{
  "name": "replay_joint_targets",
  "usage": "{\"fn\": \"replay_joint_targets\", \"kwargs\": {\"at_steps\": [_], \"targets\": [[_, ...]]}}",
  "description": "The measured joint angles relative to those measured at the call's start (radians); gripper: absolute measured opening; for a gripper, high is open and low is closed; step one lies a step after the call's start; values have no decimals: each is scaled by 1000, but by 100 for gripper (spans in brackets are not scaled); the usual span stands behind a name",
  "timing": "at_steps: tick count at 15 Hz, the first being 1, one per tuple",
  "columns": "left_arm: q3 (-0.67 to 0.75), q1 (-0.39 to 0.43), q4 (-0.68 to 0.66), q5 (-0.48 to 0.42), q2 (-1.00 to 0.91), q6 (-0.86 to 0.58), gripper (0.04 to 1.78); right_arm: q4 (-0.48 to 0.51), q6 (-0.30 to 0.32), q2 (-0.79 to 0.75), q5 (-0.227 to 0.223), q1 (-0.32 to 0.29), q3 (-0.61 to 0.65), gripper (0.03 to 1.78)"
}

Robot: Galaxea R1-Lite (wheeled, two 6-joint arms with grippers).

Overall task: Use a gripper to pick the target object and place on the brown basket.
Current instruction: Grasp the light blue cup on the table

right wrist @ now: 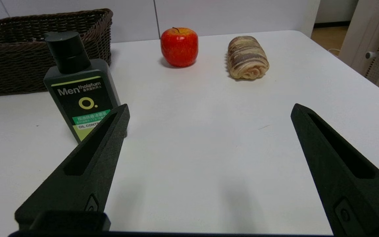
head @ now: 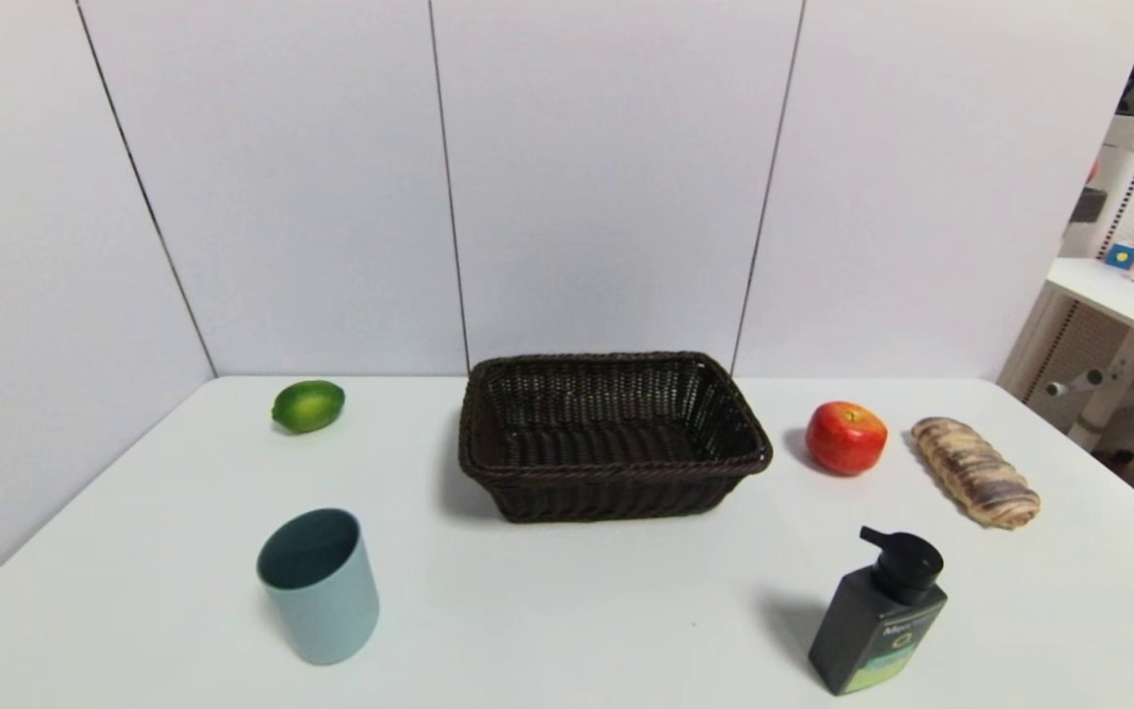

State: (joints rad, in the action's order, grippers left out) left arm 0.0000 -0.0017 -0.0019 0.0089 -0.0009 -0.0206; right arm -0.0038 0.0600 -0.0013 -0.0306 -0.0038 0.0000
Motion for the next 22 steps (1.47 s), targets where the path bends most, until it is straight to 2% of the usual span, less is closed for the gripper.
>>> {"fn": "replay_joint_targets", "kwargs": {"at_steps": [22], "targets": [[-4, 0, 6, 6, 21, -12, 169, 0, -1, 0, 0, 0, 0, 169]]}}
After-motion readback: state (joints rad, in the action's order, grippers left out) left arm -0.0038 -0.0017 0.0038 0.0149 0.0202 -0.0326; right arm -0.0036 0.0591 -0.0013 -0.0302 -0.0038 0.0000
